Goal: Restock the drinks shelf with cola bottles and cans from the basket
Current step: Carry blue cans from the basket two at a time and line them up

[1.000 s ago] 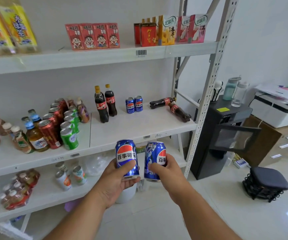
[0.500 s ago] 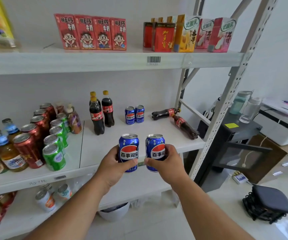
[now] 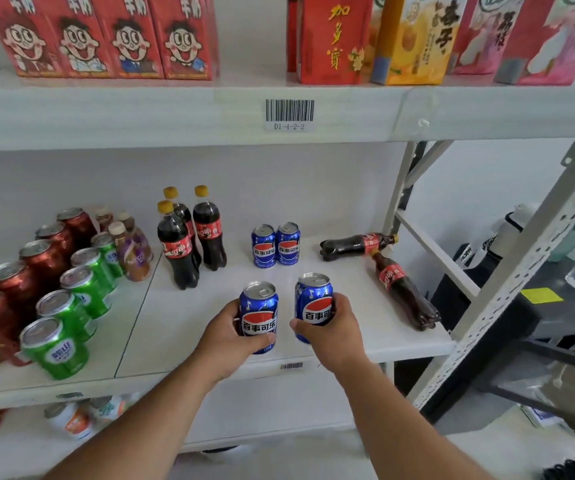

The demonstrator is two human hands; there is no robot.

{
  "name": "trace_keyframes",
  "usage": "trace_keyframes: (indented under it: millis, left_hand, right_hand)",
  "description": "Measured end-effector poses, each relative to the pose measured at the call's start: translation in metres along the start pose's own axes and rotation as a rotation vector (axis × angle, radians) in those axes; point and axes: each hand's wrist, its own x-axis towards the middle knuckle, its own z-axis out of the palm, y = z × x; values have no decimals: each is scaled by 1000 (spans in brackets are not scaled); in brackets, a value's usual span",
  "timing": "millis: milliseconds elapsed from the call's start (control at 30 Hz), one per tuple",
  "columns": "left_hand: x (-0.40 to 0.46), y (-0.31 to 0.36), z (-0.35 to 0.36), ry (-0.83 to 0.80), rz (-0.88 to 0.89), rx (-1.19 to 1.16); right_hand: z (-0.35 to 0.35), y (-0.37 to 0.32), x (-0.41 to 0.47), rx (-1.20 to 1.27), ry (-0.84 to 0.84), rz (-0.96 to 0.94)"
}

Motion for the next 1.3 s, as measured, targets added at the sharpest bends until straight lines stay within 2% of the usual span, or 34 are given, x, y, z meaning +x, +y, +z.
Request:
trace_keyframes:
  millis: [333, 567, 833, 1067, 1300]
  left_hand:
    - [74, -17, 45, 114, -100, -5]
    - [117, -30, 46, 138, -71, 10]
    - [153, -44, 45, 114, 9, -85]
    - [150, -47, 42, 64, 13, -100]
    - [131, -54, 47, 199, 17, -85]
  right_hand:
    - [6, 34, 99, -88, -91, -13]
    - [23, 44, 129, -80, -96, -12]
    - [44, 47, 141, -5, -67, -27]
    - [38, 53, 136, -87, -71, -9]
    - [23, 54, 115, -243, -72, 122]
